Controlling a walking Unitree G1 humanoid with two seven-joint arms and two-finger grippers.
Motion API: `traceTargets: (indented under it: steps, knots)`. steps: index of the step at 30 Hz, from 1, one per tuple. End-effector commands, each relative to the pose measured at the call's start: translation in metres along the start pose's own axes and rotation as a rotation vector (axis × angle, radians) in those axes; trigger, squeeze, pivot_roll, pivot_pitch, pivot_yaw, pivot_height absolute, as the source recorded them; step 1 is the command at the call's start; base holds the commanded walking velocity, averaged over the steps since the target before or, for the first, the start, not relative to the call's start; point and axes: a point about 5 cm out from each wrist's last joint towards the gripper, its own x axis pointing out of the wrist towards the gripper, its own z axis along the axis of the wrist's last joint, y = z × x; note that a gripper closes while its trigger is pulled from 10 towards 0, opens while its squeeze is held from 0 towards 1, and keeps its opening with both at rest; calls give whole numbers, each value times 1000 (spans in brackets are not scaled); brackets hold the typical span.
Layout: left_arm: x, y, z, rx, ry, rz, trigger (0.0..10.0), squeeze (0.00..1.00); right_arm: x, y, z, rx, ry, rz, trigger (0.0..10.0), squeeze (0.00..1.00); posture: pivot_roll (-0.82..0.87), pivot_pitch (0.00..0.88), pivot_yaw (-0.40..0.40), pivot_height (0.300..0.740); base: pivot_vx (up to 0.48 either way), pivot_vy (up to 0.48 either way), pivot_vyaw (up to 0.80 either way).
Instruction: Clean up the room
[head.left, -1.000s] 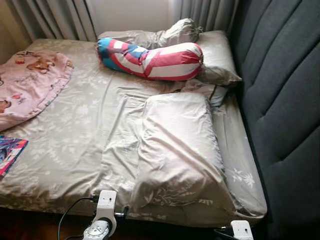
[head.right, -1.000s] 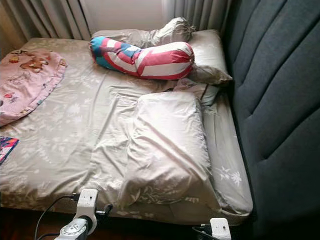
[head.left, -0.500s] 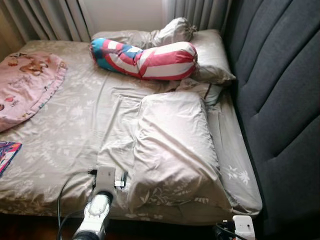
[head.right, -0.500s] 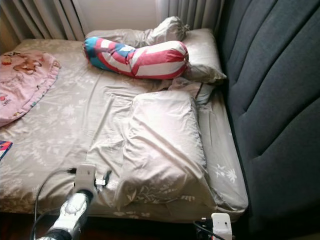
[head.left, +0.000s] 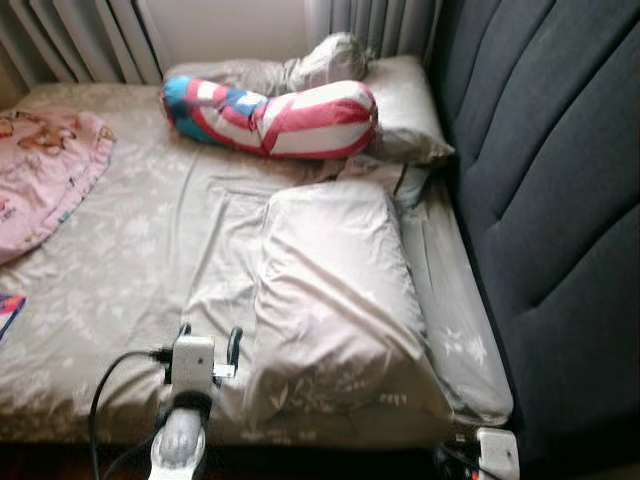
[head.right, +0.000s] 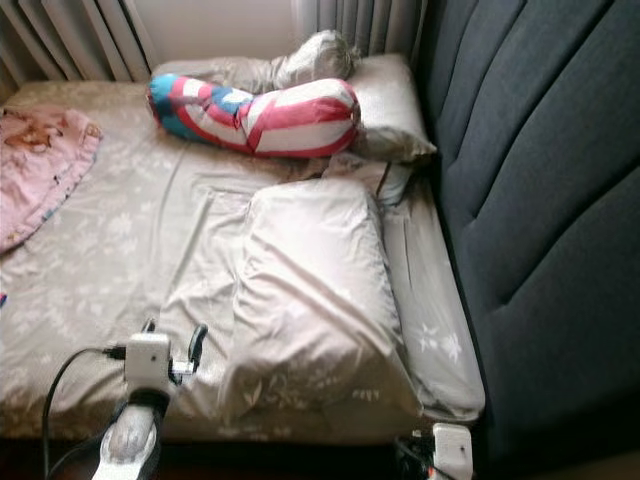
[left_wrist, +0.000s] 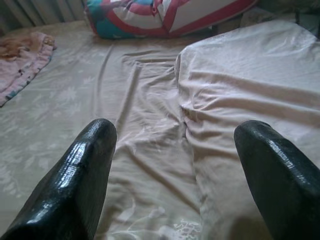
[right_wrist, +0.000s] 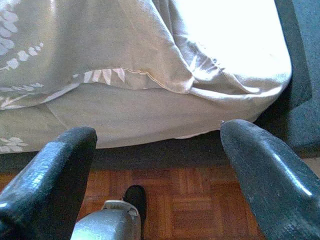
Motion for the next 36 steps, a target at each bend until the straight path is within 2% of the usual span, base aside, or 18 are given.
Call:
traceTargets:
  steps: [1,5,10,11,12,13,17,22,26,29,30,34,36]
  knots:
    - [-2,-2,3,0,-9,4,10000,0,-3,-1,-4,10,4,15,10000,0,-130,34,-61,740,0,0,0]
    - [-4,-3,3,-8,-2,5,10000,0,-3,0,-2,-9,-10,43,10000,0,-129,28,-64,740,0,0,0]
    - [-4,-7,7,-15,-2,-2,10000,0,-3,-1,0,12,-43,41,10000,0,-131,18,-64,740,0,0,0]
    - [-4,-6,7,-15,-2,-2,10000,0,15,16,48,-27,-246,88,10000,0,-132,17,-64,740,0,0,0]
    - [-4,-6,7,-16,-2,-1,10000,0,26,34,99,-57,-447,126,10000,0,-133,17,-63,740,0,0,0]
    - [-5,-6,7,-15,-1,-1,10000,0,27,58,160,-71,-682,161,10000,0,-134,18,-63,740,0,0,0]
    - [-5,-5,6,-15,7,1,10000,0,21,65,184,-90,-771,181,10000,0,-142,22,-61,740,0,0,0]
    - [-4,-6,8,-14,7,-5,10000,0,24,66,185,-96,-762,186,10000,0,-137,37,-63,740,0,0,0]
    - [-3,2,15,-10,-14,20,10000,0,19,64,186,-96,-783,157,10000,0,-133,49,-66,740,0,0,0]
    - [-4,8,17,-4,-24,34,10000,0,11,58,180,-95,-781,114,10000,0,-133,58,-65,740,0,0,0]
    - [-5,11,19,1,-28,38,10000,0,5,51,175,-101,-776,88,10000,0,-133,63,-62,740,0,0,0]
    - [-6,15,19,9,-28,42,10000,0,0,39,164,-96,-756,35,10000,0,-139,67,-59,740,0,0,0]
    - [-6,17,19,16,-21,48,10000,0,-3,33,151,-82,-718,24,10000,0,-144,69,-54,740,0,0,0]
